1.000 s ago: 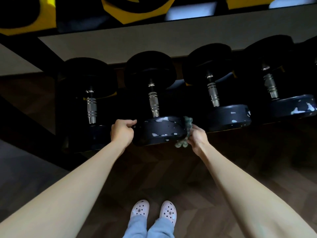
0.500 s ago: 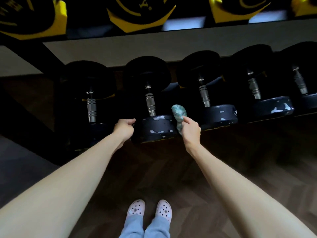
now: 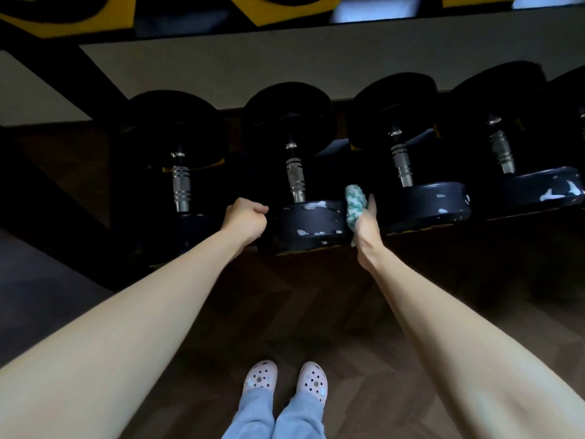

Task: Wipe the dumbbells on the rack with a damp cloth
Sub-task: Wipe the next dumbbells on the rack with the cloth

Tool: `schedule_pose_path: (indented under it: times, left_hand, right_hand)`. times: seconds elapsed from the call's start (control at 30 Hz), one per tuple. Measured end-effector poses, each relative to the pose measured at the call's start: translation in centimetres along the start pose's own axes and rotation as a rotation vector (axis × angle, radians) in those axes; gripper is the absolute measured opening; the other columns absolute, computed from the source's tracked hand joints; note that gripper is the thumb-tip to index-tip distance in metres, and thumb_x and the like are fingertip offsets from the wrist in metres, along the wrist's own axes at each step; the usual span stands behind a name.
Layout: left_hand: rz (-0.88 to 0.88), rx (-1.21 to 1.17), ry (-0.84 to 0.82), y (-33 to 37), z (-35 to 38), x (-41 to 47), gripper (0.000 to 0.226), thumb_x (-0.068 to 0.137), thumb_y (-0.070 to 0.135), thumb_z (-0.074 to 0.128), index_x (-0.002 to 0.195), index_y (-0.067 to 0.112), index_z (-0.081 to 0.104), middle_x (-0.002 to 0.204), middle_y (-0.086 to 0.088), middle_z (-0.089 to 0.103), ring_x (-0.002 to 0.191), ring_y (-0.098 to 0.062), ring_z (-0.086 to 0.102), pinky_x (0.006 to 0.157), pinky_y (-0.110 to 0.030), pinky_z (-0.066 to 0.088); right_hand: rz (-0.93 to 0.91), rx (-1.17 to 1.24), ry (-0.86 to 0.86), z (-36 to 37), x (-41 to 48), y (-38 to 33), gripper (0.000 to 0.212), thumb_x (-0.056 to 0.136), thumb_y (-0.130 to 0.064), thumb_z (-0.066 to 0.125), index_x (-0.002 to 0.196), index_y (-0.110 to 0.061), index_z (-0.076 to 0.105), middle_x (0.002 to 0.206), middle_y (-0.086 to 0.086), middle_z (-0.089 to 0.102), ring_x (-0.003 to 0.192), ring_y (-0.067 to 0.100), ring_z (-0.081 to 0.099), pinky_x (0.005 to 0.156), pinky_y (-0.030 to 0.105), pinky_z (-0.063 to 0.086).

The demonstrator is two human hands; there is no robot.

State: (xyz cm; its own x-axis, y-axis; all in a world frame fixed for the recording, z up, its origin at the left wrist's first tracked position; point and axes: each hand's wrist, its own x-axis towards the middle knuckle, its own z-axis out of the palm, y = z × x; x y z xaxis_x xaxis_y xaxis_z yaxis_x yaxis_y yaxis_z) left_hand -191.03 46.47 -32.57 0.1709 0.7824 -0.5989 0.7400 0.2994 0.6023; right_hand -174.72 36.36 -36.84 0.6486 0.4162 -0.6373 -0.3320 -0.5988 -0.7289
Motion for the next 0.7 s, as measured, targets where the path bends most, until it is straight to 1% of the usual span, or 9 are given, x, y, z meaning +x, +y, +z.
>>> schedule_pose_path:
  times: [0.07, 0.13, 0.17, 0.23, 0.33, 0.4, 0.5, 0.63, 0.7]
  left_hand:
    - [-0.004, -0.008, 0.003, 0.3, -0.2, 0.0, 0.042, 0.089, -0.009, 0.041, 0.122, 0.009, 0.061, 0.132, -0.013, 0.051, 0.114, -0.03, 0.055, 0.09, -0.035, 0.052]
    - [-0.025, -0.049, -0.009, 0.7, -0.3, 0.0, 0.038, 0.092, -0.008, 0.041, 0.12, 0.007, 0.062, 0.13, -0.013, 0.052, 0.113, -0.03, 0.056, 0.085, -0.033, 0.054]
    - [-0.033, -0.067, -0.011, 0.7, -0.4, -0.1, 0.037, 0.093, -0.007, 0.041, 0.119, 0.006, 0.062, 0.13, -0.014, 0.053, 0.112, -0.029, 0.057, 0.084, -0.032, 0.054]
    - [-0.037, -0.089, -0.017, 0.8, -0.7, -0.4, 0.036, 0.094, -0.005, 0.04, 0.119, 0.006, 0.062, 0.128, -0.014, 0.054, 0.11, -0.026, 0.058, 0.079, -0.03, 0.054]
    - [-0.052, -0.13, -0.028, 0.8, -0.8, -0.5, 0.032, 0.094, -0.001, 0.042, 0.116, 0.006, 0.064, 0.123, -0.013, 0.057, 0.099, -0.021, 0.058, 0.065, -0.024, 0.054]
    - [-0.064, -0.151, -0.036, 0.9, -0.8, -0.4, 0.031, 0.094, -0.001, 0.044, 0.114, 0.008, 0.065, 0.12, -0.012, 0.058, 0.096, -0.02, 0.057, 0.062, -0.021, 0.052]
    - [-0.084, -0.177, -0.06, 0.6, -1.0, -0.2, 0.031, 0.094, 0.0, 0.044, 0.115, 0.009, 0.064, 0.12, -0.01, 0.057, 0.102, -0.023, 0.057, 0.068, -0.024, 0.054]
    - [-0.102, -0.23, -0.148, -0.5, -1.3, 0.0, 0.048, 0.091, -0.013, 0.033, 0.124, 0.011, 0.059, 0.132, -0.011, 0.052, 0.118, -0.027, 0.053, 0.084, -0.028, 0.051]
    - [-0.095, -0.253, -0.189, -0.9, -1.5, 0.0, 0.057, 0.088, -0.018, 0.029, 0.132, 0.011, 0.052, 0.138, -0.012, 0.047, 0.12, -0.026, 0.05, 0.085, -0.027, 0.05]
  right_hand:
    - [-0.016, -0.011, -0.031, -0.2, -0.3, 0.7, 0.044, 0.099, -0.036, 0.029, 0.139, -0.022, 0.042, 0.117, 0.007, 0.055, 0.089, 0.015, 0.053, 0.067, 0.024, 0.041]
    - [-0.033, 0.022, -0.035, -0.3, -0.9, 0.8, 0.046, 0.099, -0.043, 0.027, 0.132, -0.02, 0.049, 0.113, 0.003, 0.057, 0.099, 0.017, 0.053, 0.082, 0.029, 0.043]
    - [-0.05, 0.037, -0.026, -0.2, -1.0, 1.0, 0.047, 0.099, -0.047, 0.027, 0.132, -0.022, 0.049, 0.114, 0.001, 0.057, 0.105, 0.017, 0.052, 0.093, 0.033, 0.041]
    - [-0.132, 0.009, -0.023, 0.3, -2.1, 1.1, 0.051, 0.096, -0.053, 0.028, 0.134, -0.025, 0.047, 0.121, 0.0, 0.055, 0.112, 0.017, 0.05, 0.104, 0.037, 0.035]
    - [-0.238, -0.109, -0.017, 0.9, -3.5, 1.1, 0.075, 0.077, -0.074, 0.026, 0.138, -0.033, 0.04, 0.136, 0.0, 0.049, 0.12, 0.02, 0.048, 0.107, 0.045, 0.033]
    - [-0.28, -0.141, -0.016, 1.1, -3.9, 1.3, 0.085, 0.068, -0.079, 0.03, 0.139, -0.033, 0.037, 0.137, 0.003, 0.046, 0.12, 0.021, 0.049, 0.105, 0.046, 0.037]
    - [-0.355, -0.228, 0.008, 1.8, -4.9, 1.1, 0.085, 0.069, -0.075, 0.038, 0.142, -0.031, 0.033, 0.142, 0.004, 0.039, 0.126, 0.022, 0.042, 0.104, 0.044, 0.037]
    - [-0.398, -0.333, 0.07, 3.0, -5.1, 0.5, 0.05, 0.095, -0.04, 0.035, 0.144, -0.031, 0.033, 0.155, 0.003, 0.022, 0.142, 0.02, 0.019, 0.11, 0.039, 0.024]
    - [-0.51, -0.405, 0.05, 3.7, -5.8, 0.2, 0.045, 0.098, -0.032, 0.028, 0.141, -0.025, 0.041, 0.155, 0.004, 0.022, 0.144, 0.018, 0.015, 0.111, 0.035, 0.02]
